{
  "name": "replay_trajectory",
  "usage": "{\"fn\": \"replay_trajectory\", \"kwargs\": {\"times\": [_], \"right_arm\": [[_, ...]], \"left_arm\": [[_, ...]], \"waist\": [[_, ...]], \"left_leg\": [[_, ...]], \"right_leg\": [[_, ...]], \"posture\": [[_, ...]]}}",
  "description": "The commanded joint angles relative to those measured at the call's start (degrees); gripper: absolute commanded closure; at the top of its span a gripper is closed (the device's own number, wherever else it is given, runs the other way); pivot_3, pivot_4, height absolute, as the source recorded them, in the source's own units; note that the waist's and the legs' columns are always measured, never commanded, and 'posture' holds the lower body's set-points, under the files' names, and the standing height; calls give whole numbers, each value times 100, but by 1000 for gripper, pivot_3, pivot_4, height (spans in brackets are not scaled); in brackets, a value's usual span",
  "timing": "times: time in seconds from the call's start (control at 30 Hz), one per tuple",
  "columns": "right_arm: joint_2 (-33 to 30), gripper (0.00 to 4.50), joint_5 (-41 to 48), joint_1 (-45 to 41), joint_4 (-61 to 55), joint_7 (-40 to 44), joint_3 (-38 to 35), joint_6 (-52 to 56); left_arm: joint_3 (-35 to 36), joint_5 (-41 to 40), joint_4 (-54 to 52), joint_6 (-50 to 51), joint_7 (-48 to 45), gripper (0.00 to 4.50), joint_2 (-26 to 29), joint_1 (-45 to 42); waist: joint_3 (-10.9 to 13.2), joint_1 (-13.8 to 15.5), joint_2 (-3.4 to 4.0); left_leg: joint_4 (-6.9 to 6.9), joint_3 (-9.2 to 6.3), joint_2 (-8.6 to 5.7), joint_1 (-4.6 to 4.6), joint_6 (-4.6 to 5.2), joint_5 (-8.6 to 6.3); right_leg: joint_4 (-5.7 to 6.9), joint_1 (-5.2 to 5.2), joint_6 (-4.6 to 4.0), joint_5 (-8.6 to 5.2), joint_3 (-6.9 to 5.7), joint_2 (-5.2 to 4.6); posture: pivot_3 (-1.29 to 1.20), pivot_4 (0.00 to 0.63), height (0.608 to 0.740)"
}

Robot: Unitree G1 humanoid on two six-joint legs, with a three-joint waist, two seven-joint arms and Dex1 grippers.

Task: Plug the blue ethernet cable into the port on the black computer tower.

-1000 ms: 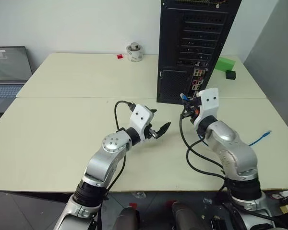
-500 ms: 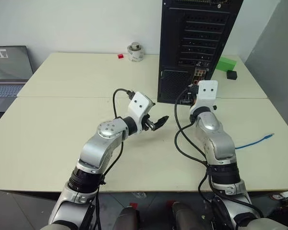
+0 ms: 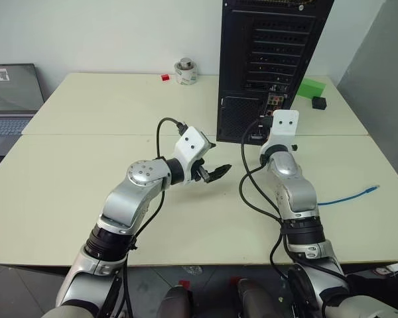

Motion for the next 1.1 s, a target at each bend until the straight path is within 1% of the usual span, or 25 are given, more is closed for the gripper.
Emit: {"fn": "replay_trajectory", "kwargs": {"times": [0.03, 0.3, 1.1], "right_arm": [[23, 4472, -37, -234, 49, -116, -149, -285], [37, 4472, -52, -305, 178, -121, -180, -388], [125, 4472, -65, -474, 520, -82, -228, -544]], "left_arm": [[124, 27, 261, -338, -80, 455, -68, -271], [84, 104, 756, -715, -242, 455, -133, -446], [139, 284, 885, -878, -212, 455, -196, -479]], "waist": [[0, -7, 0], [0, -19, 0], [0, -36, 0]], "left_leg": [[0, 0, 0, 0, 0, 0], [1, 0, 0, -16, 0, 0], [2, 0, 0, -33, 0, 0]], "right_leg": [[0, 0, 0, 0, 0, 0], [1, -14, -1, 0, 0, -1], [5, -32, -2, 1, 1, -2]], "posture": [[0, 150, 740], [0, 150, 740], [0, 150, 740]]}}
